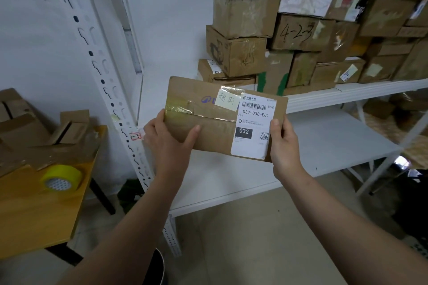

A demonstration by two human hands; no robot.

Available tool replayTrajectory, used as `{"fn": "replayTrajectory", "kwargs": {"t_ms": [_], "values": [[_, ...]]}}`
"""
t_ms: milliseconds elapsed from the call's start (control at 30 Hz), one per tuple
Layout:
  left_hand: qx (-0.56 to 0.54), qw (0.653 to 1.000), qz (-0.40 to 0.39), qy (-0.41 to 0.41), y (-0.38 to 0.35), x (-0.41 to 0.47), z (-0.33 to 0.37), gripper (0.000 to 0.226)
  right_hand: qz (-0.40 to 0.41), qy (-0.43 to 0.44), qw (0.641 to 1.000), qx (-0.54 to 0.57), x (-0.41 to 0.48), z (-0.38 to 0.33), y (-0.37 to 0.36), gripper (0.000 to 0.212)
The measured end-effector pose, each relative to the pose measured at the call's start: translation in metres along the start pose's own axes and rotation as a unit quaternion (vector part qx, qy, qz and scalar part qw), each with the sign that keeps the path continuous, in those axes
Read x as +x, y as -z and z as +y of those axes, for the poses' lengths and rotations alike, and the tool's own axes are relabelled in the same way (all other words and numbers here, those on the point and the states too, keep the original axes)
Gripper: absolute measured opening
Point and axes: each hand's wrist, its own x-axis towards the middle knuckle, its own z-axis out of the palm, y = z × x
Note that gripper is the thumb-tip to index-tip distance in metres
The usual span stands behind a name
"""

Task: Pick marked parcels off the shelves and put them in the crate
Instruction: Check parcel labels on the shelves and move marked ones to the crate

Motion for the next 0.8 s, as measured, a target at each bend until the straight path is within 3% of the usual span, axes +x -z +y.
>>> {"fn": "replayTrajectory", "kwargs": {"t_ms": [100, 467, 600, 800], "values": [[0.000, 1.000, -0.002, -0.018, -0.005, -0.008, 0.011, 0.082, 0.017, -0.008, 1.000, -0.004, 0.001, 0.001, 0.012, 0.029], [-0.021, 0.992, -0.120, -0.038, -0.076, -0.057, 0.052, 0.079, 0.123, 0.001, 0.992, 0.016, -0.009, 0.014, 0.115, 0.020], [-0.034, 0.984, -0.169, -0.039, -0.117, -0.084, 0.072, 0.079, 0.127, 0.017, 0.992, 0.002, -0.015, 0.006, 0.172, 0.043], [-0.069, 0.970, -0.231, -0.039, -0.187, -0.132, 0.127, 0.075, 0.179, 0.036, 0.983, -0.016, -0.016, -0.010, 0.270, 0.055]]}}
